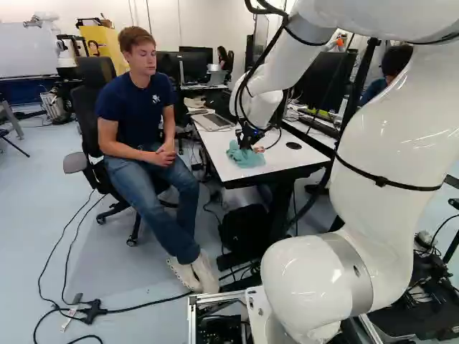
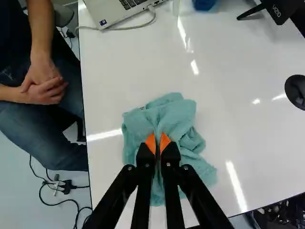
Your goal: Clean the table with the green towel
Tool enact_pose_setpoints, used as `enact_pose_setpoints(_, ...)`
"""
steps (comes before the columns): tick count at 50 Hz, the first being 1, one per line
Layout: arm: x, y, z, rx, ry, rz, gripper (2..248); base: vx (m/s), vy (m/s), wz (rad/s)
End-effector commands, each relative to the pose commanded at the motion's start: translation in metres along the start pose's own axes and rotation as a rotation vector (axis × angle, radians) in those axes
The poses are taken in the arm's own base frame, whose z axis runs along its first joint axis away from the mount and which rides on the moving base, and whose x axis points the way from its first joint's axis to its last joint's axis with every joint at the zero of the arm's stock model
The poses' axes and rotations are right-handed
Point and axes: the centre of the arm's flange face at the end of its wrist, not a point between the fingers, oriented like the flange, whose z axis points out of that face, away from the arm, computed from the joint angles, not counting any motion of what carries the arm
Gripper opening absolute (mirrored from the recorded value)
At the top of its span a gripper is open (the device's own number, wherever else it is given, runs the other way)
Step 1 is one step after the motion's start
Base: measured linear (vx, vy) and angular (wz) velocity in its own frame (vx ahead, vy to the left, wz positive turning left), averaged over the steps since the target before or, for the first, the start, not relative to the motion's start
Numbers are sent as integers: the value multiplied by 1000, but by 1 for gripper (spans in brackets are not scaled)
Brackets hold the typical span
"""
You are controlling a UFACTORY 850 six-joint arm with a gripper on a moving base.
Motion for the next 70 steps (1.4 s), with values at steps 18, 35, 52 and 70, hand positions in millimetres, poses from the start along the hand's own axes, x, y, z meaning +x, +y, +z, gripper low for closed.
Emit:
enact_pose_setpoints(18,0,0,0,0,-1,0,31,0,0,0)
enact_pose_setpoints(35,-4,0,14,-3,-29,0,31,0,0,0)
enact_pose_setpoints(52,-7,1,27,-5,-53,0,31,0,0,0)
enact_pose_setpoints(70,-7,1,27,-5,-53,0,31,0,0,0)
